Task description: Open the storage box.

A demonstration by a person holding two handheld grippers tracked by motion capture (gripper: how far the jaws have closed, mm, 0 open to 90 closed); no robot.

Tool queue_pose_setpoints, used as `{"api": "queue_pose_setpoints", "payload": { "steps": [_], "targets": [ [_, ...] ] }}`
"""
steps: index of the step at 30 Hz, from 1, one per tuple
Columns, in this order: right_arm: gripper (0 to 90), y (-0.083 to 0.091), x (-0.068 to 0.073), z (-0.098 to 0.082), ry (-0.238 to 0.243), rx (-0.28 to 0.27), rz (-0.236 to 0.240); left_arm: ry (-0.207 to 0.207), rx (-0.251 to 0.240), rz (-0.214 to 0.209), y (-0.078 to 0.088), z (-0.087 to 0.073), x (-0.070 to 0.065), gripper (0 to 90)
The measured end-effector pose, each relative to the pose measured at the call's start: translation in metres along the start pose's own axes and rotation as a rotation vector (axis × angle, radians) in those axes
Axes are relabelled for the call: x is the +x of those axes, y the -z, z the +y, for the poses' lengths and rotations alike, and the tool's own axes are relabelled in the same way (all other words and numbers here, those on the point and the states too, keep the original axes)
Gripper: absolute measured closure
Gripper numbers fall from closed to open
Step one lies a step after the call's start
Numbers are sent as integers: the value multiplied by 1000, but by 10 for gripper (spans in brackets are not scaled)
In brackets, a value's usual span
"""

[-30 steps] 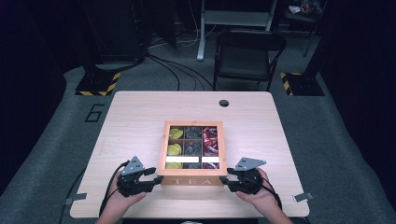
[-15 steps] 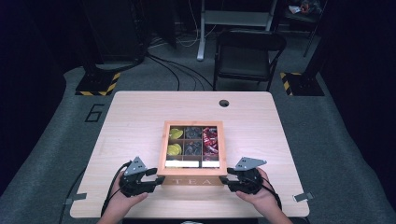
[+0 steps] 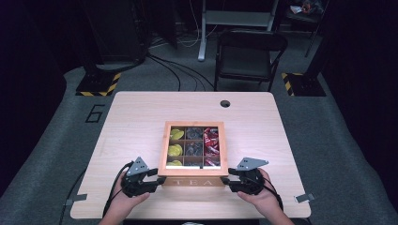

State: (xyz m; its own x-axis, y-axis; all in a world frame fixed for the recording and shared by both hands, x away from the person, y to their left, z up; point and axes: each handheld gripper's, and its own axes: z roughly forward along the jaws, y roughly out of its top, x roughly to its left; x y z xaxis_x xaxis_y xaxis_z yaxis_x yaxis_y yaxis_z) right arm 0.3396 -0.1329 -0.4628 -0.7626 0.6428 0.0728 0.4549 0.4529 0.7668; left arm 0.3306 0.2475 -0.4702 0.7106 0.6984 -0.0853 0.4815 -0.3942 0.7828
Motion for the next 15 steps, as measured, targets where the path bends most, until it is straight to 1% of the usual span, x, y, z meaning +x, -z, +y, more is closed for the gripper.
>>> {"api": "queue_pose_setpoints", "payload": {
  "steps": [3, 4, 7, 9, 10, 12, 14, 15],
  "targets": [
    [532, 0, 0, 0, 1, -7, 4, 0, 6, -1, 0, 2, -1, 526],
    [532, 1, -1, 0, 3, -9, 3, -10, 4, 6, 1, 3, -1, 527],
    [532, 2, 0, 1, -9, -15, 1, -6, 6, 2, 1, 5, -2, 530],
    [533, 2, -1, 1, 6, -16, 7, -17, 8, 8, 1, 6, -2, 530],
    [532, 2, -1, 1, 5, -18, 5, -14, 10, 9, 1, 7, -3, 531],
    [532, 2, -1, 2, 1, -20, 6, -23, 15, 10, 2, 8, -3, 532],
    [526, 3, 0, 2, -5, -27, 7, -8, 10, 6, 2, 10, -3, 532],
    [519, 3, 0, 2, -9, -30, 8, -5, 17, -2, 3, 10, -2, 532]
  ]
}}
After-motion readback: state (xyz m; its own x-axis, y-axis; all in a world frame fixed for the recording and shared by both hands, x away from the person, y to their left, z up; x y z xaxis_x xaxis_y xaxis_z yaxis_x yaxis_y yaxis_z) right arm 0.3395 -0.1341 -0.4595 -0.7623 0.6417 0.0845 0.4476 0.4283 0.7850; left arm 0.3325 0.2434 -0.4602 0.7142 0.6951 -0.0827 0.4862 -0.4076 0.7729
